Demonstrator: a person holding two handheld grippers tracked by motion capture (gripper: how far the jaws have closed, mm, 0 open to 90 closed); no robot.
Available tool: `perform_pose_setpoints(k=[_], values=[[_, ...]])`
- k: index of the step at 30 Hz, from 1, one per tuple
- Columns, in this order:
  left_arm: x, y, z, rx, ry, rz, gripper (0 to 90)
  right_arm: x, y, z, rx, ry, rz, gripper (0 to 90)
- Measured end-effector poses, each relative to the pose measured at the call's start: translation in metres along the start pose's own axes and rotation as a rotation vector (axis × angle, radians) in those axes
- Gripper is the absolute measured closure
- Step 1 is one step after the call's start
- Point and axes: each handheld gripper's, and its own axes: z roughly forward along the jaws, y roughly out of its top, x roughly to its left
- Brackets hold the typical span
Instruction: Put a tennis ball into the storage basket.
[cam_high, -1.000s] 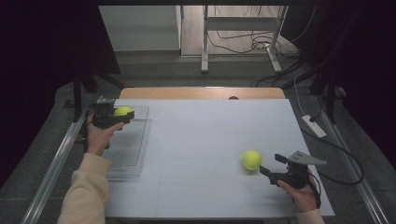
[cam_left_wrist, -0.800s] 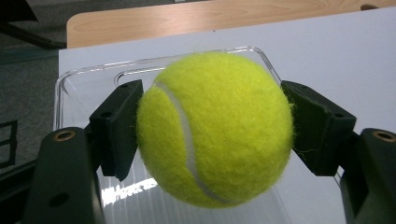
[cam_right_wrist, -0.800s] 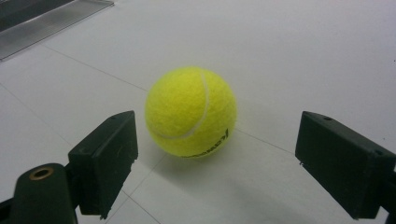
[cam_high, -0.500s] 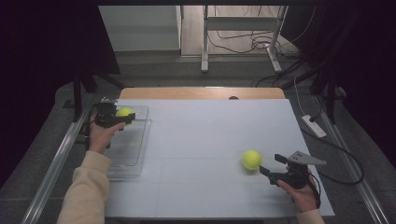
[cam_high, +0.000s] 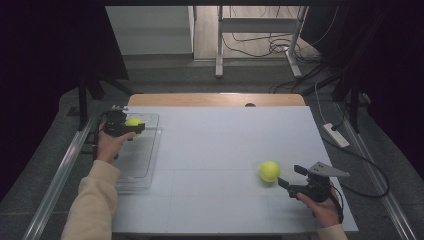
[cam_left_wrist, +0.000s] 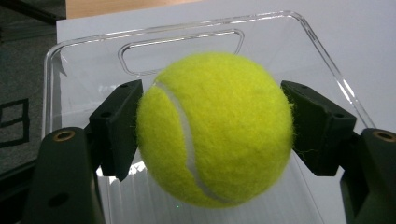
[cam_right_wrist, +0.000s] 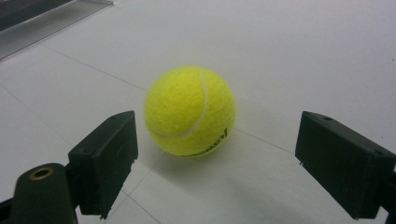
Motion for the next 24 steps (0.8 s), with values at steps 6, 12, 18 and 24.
perform_pose_setpoints(k=[6,12,18,24], values=[[0.002,-0.001,0.006,0.019,0.013,-0.005,26.3,0.000,0.000,0.001,0.002,-0.001,-0.001,12.8],[0.002,-0.001,0.007,0.031,0.025,0.001,26.1,0.000,0.000,0.000,0.002,-0.002,0.000,12.8],[0.001,0.000,0.003,0.004,0.025,0.001,22.3,0.000,0.000,0.000,0.002,0.000,0.000,12.8],[-0.001,0.003,-0.007,-0.049,0.006,-0.020,13.2,0.000,0.000,0.000,0.003,-0.001,-0.001,12.8]])
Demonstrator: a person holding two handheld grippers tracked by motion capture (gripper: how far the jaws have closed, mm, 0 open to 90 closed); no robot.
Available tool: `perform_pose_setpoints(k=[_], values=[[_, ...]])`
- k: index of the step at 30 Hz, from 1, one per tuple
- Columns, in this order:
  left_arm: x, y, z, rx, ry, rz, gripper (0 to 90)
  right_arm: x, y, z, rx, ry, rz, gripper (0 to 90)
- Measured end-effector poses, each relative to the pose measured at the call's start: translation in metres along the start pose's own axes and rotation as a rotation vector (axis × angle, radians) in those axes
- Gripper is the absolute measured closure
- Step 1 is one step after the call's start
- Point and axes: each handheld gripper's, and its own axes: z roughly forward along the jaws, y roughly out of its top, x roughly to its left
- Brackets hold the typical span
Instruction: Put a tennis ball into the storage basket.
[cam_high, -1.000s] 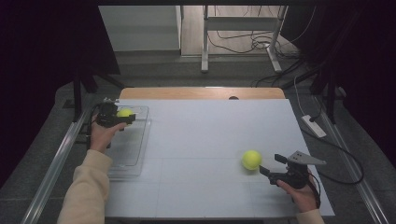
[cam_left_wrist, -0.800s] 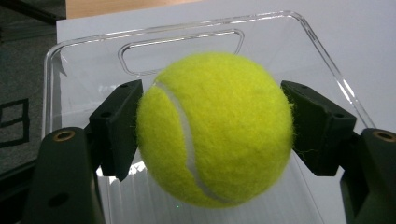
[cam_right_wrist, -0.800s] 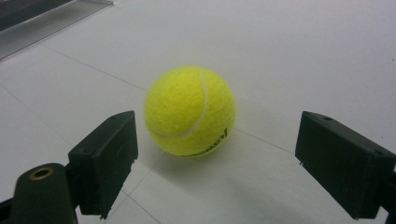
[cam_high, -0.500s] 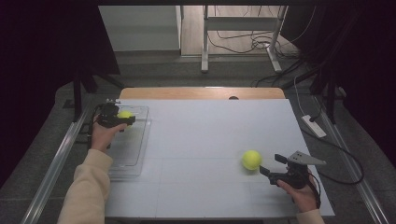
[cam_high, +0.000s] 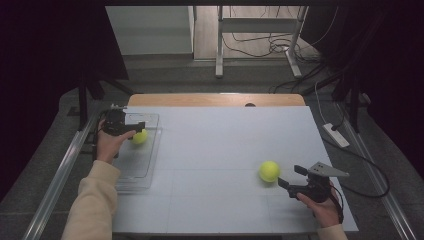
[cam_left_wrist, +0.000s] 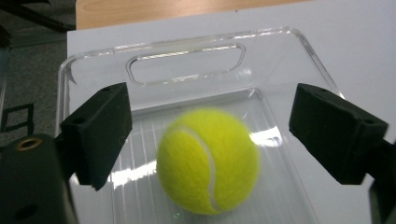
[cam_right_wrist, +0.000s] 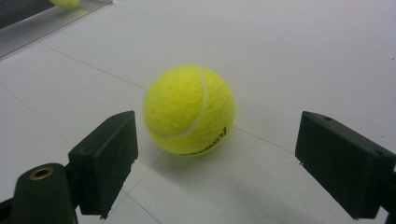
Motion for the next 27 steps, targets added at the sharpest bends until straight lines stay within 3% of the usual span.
perform_pose_setpoints(k=[6,27], values=[[0.000,-0.002,-0.010,-0.038,-0.067,-0.023,11.0,0.000,0.000,0.000,0.000,-0.001,-0.002,12.8],[-0.010,-0.014,-0.039,-0.134,-0.225,-0.004,10.0,0.001,0.000,0.000,0.000,-0.002,-0.004,12.7]])
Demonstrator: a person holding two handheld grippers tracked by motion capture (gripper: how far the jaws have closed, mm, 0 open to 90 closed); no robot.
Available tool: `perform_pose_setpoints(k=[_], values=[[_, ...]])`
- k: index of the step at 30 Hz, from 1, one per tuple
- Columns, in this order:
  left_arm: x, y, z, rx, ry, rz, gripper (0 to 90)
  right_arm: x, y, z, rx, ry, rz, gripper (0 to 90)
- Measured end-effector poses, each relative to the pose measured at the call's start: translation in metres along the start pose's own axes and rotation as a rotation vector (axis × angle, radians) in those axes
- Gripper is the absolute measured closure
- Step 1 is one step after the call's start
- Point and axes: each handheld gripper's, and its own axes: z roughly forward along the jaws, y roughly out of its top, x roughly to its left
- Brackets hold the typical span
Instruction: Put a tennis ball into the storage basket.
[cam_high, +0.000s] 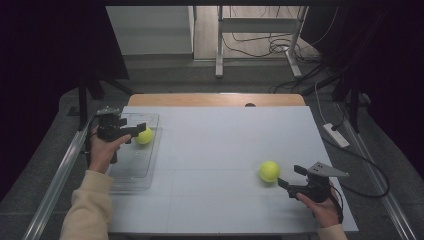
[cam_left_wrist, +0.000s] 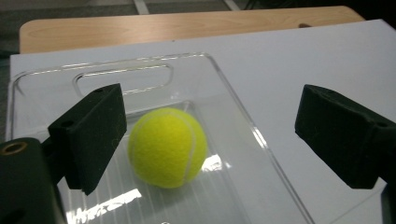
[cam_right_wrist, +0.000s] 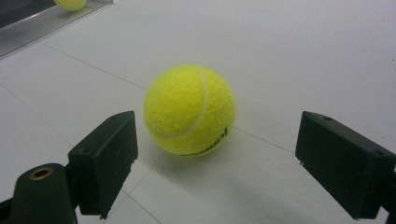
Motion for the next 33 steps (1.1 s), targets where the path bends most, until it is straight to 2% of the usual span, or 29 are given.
perform_pose_setpoints(k=[3,5,12,18,26,33], values=[[-0.005,-0.002,-0.004,-0.025,-0.020,0.020,10.4,0.000,0.000,0.000,-0.001,0.001,0.001,12.7],[-0.009,-0.004,-0.007,-0.029,-0.045,0.034,10.2,0.000,0.001,0.000,-0.002,0.003,0.001,12.7],[-0.020,-0.009,-0.012,-0.044,-0.094,0.067,10.2,-0.002,0.001,0.002,-0.004,0.010,0.008,12.7],[-0.026,-0.013,-0.016,-0.051,-0.118,0.081,9.6,-0.003,0.001,0.002,-0.009,0.012,0.011,12.7],[-0.038,-0.016,-0.025,-0.078,-0.139,0.122,8.8,-0.004,0.002,0.004,-0.008,0.006,0.018,12.4],[-0.049,-0.017,-0.028,-0.084,-0.179,0.148,8.5,0.000,0.002,0.004,-0.003,0.004,0.009,12.4]])
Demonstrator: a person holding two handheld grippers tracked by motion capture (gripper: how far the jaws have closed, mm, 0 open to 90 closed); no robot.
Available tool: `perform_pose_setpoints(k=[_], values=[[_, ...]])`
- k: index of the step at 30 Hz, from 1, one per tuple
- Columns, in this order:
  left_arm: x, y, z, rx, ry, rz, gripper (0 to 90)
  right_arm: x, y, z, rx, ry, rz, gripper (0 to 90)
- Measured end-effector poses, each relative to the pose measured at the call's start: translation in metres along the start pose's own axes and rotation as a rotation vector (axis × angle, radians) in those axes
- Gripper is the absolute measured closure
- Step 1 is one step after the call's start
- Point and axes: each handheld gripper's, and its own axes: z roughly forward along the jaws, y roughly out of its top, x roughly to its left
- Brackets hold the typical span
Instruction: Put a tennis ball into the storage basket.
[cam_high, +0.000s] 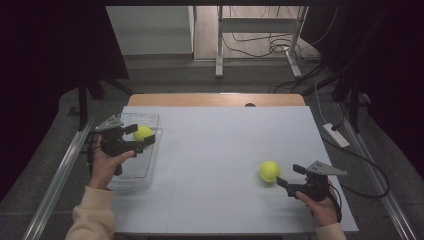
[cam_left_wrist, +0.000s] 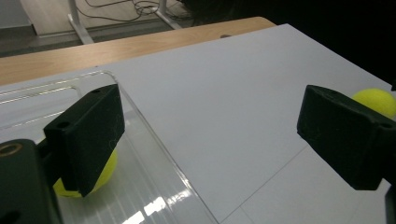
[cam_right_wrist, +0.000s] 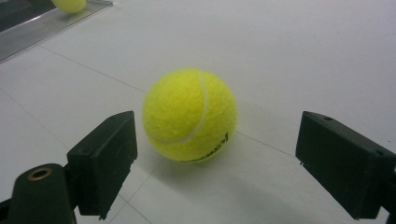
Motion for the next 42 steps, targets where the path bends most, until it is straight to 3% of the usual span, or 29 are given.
perform_pose_setpoints(k=[14,42], values=[[-0.027,-0.002,0.012,0.022,-0.036,0.036,8.3,-0.001,-0.001,-0.003,-0.006,0.011,-0.007,12.4],[-0.051,-0.004,0.020,0.016,-0.108,0.053,8.4,-0.003,0.000,0.001,-0.003,0.008,0.000,12.2]])
